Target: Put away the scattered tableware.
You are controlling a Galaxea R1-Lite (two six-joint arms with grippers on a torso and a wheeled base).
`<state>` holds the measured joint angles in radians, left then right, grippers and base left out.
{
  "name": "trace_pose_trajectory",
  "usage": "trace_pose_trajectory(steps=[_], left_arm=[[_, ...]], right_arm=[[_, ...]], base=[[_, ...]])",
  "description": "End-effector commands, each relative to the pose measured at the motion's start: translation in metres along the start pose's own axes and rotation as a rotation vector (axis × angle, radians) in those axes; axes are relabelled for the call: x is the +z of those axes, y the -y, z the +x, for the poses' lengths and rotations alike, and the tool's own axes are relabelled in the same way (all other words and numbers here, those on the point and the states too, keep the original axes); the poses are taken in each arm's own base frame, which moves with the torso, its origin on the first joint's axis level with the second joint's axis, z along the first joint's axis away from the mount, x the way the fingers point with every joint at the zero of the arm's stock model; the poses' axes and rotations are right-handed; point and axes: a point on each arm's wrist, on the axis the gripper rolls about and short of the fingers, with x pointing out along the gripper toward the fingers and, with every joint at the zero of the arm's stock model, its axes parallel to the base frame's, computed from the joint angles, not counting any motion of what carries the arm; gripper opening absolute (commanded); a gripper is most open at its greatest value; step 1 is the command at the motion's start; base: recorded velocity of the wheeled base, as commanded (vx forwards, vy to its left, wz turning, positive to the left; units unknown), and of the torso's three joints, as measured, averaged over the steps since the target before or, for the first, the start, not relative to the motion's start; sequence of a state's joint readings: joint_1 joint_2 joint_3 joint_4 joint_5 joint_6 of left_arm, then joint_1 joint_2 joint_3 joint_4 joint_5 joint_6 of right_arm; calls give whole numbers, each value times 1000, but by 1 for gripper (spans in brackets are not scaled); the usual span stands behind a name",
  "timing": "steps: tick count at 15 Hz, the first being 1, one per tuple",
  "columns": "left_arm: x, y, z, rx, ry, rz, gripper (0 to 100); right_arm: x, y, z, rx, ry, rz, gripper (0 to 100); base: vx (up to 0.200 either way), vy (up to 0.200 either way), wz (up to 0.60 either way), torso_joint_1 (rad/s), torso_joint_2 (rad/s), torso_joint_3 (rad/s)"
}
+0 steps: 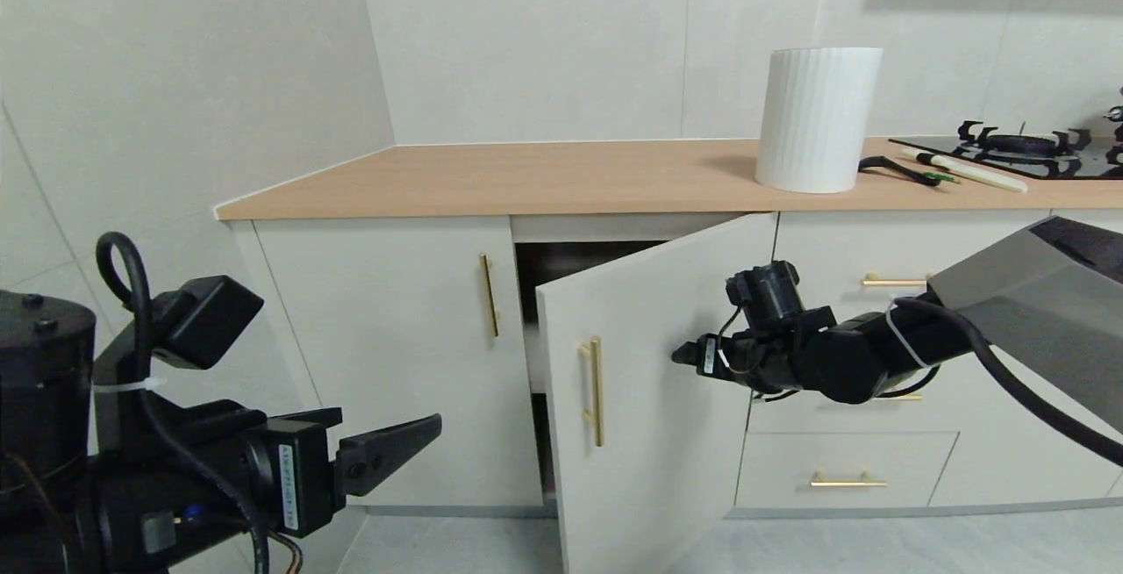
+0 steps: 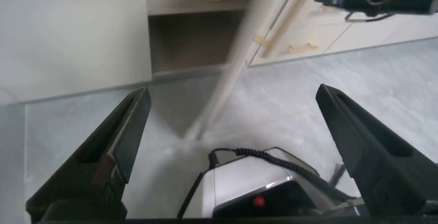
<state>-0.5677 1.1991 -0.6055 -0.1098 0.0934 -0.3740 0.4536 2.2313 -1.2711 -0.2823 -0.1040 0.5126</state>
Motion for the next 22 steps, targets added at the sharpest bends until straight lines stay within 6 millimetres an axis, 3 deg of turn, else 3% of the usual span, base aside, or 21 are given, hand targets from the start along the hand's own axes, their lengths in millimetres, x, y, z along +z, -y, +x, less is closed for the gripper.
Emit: trace_pose_trajectory(steps=[1,11,18,22], left_arm=[[0,0,1,0,-4,1,100],[1,0,3,19,2,0,100],[1,0,3,18,1,0,100],[1,0,4,18,0,0,100]], right_arm=[[1,-4,6,9,8,24,100],[28,-13,31,50,100,342,100],[40,-3,52,-14,187,419,100],[43,-1,52,-30,201,422,100]], base=[[200,0,0,-2,-2,-2],[0,0,0,0,0,0],[0,0,0,0,0,0],[0,0,0,0,0,0]])
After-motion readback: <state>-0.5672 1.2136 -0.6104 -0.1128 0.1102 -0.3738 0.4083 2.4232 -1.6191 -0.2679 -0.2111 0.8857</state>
